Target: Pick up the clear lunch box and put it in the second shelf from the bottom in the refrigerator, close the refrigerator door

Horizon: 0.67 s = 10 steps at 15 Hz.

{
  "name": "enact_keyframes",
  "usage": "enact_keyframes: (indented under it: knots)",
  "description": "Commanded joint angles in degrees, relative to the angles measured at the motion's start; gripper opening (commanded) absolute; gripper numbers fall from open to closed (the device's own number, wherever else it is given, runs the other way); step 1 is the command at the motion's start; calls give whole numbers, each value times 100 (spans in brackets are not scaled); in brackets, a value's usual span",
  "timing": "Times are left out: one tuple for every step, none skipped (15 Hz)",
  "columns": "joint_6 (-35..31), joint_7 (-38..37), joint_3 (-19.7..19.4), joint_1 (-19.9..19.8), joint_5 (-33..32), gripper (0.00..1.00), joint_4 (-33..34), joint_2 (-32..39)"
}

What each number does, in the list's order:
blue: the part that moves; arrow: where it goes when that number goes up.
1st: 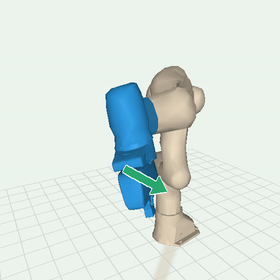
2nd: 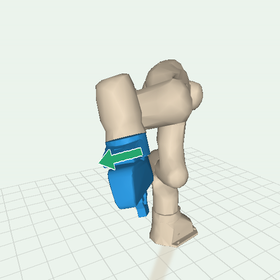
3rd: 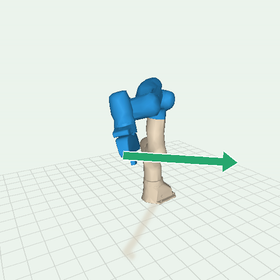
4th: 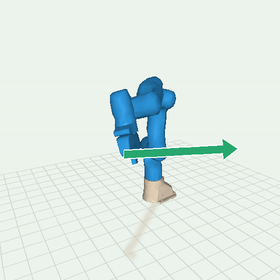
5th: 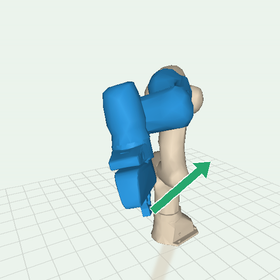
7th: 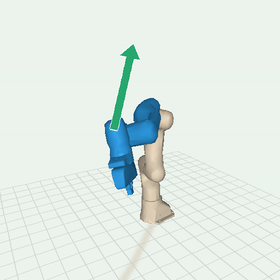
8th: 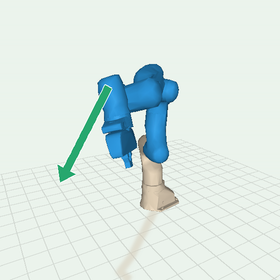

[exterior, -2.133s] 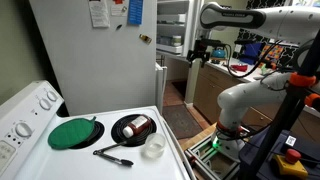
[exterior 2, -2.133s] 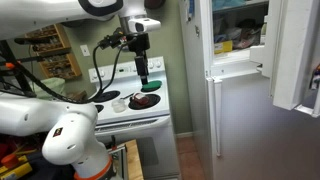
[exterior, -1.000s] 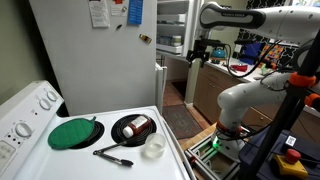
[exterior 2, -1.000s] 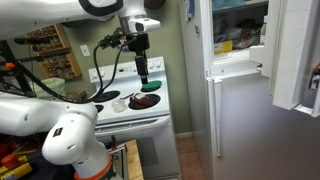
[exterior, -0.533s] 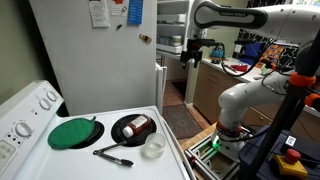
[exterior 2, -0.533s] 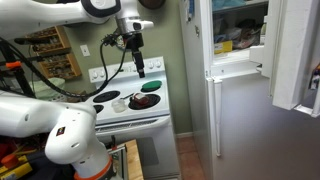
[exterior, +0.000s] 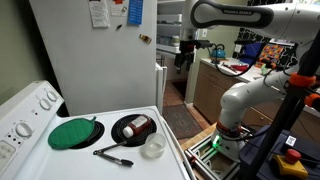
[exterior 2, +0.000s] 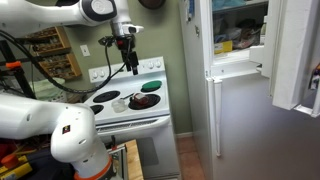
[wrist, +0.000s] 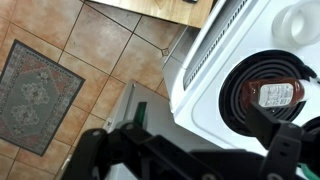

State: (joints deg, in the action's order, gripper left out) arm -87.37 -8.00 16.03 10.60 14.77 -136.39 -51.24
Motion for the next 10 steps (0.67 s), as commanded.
enact_keyframes:
  knots:
    - [11,4,25,41,-2,100,31,41]
    - [11,12,37,57,-2,100,42,68]
    - [10,23,35,59,-3,100,50,84]
    - [10,32,33,60,-3,100,56,97]
    - [10,37,32,61,-4,100,62,107]
    - [10,38,32,62,-4,100,70,116]
    - [10,39,32,62,-4,100,76,121]
    - [10,41,32,62,-4,100,79,124]
    - [10,41,32,62,-4,100,81,124]
    - [10,42,32,62,-4,100,82,125]
